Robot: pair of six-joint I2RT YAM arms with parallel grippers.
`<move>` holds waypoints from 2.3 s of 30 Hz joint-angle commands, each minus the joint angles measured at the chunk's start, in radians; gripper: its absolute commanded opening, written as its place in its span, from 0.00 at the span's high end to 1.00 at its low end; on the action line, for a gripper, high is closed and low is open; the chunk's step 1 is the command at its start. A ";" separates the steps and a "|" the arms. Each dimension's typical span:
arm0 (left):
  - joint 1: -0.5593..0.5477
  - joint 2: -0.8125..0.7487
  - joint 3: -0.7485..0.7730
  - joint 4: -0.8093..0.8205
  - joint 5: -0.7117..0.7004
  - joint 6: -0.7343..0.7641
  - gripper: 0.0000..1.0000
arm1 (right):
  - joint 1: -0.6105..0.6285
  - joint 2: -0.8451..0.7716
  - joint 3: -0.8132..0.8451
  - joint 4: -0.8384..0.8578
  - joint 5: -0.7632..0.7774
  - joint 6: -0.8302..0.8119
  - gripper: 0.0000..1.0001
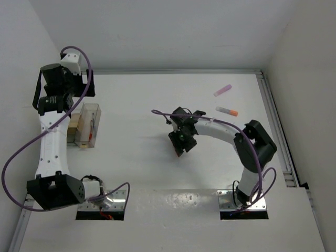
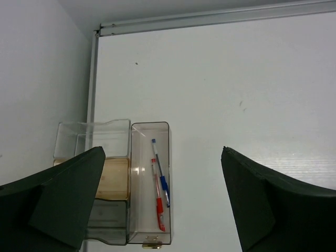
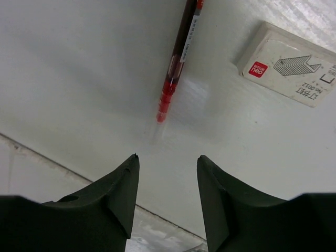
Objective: Sort the stationery into containers
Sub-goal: Pick up the pen from the center of the board, then place the pen in the storage box.
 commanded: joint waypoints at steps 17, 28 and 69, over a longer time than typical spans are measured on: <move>-0.002 -0.231 -0.214 0.127 0.034 -0.135 0.00 | 0.083 0.198 0.093 0.090 0.177 0.063 0.60; -0.002 -0.305 -0.326 0.196 0.148 -0.230 0.00 | 0.069 0.212 0.093 0.098 0.176 -0.008 1.00; -0.186 -0.350 -0.665 0.706 0.780 -0.884 0.99 | 0.098 0.037 0.538 0.329 -0.516 0.253 0.94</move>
